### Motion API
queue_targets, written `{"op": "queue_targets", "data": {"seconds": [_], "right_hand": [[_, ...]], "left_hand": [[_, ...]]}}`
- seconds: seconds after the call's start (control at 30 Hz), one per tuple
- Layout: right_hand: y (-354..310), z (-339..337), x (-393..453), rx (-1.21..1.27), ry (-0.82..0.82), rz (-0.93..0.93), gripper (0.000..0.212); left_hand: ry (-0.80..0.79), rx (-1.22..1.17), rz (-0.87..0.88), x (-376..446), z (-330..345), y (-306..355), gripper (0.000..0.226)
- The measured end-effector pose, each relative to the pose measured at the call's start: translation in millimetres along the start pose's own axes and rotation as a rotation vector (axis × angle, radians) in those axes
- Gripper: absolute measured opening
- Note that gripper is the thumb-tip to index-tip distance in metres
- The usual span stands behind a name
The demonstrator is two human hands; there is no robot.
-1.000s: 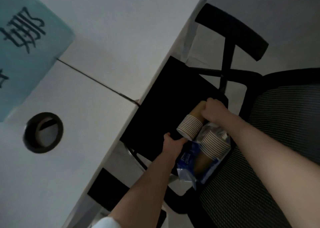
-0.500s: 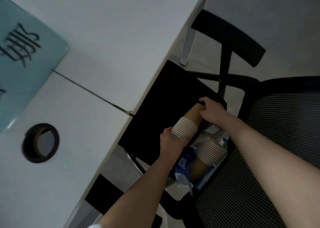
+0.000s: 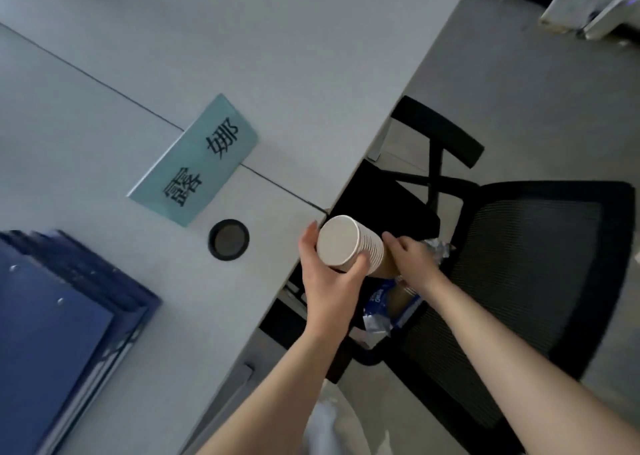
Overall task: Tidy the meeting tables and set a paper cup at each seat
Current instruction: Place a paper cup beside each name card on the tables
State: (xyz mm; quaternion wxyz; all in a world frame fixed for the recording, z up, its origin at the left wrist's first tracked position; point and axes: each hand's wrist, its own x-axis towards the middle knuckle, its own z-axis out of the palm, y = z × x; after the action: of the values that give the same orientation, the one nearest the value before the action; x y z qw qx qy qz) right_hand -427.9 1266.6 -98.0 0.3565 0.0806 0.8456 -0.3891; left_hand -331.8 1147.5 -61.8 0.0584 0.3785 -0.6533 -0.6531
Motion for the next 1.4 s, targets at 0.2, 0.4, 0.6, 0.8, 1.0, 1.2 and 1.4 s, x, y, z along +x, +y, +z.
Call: {"op": "queue_targets", "data": {"seconds": [0.2,0.4,0.6,0.8,1.0,1.2,1.4], "right_hand": [[-41.1,45.4,-114.3,0.351,-0.289,0.310,0.043],[-62.9,86.4,-194.6,0.289,-0.394,0.311,0.047],[-80.4,87.5,-241.2,0.024,0.015,-0.225,0.016],[-118.8,100.9,-282.1,-0.248,-0.167,-0.601,0.023],[-116.1,102.4,-280.6,-0.416,-0.246,-0.642,0.020],[-124.4,81.6,-257.9,-0.421,-0.267,-0.629,0.017],[-143.6,58.0,-224.2,-0.406,-0.343,-0.638,0.015]], "left_hand": [[-0.019,-0.249,0.006,-38.3,-79.4,30.4,0.069],[-0.051,-0.150,0.096,-90.5,-140.1,38.0,0.067],[-0.120,0.141,0.158,-128.5,-203.2,28.5,0.093],[-0.072,0.405,0.270,-154.7,-238.8,11.9,0.092],[-0.098,0.543,0.287,-159.3,-250.7,9.3,0.090],[-0.100,0.558,0.212,-150.1,-231.2,26.4,0.087],[-0.052,0.531,0.168,-130.8,-206.3,39.7,0.087]]}}
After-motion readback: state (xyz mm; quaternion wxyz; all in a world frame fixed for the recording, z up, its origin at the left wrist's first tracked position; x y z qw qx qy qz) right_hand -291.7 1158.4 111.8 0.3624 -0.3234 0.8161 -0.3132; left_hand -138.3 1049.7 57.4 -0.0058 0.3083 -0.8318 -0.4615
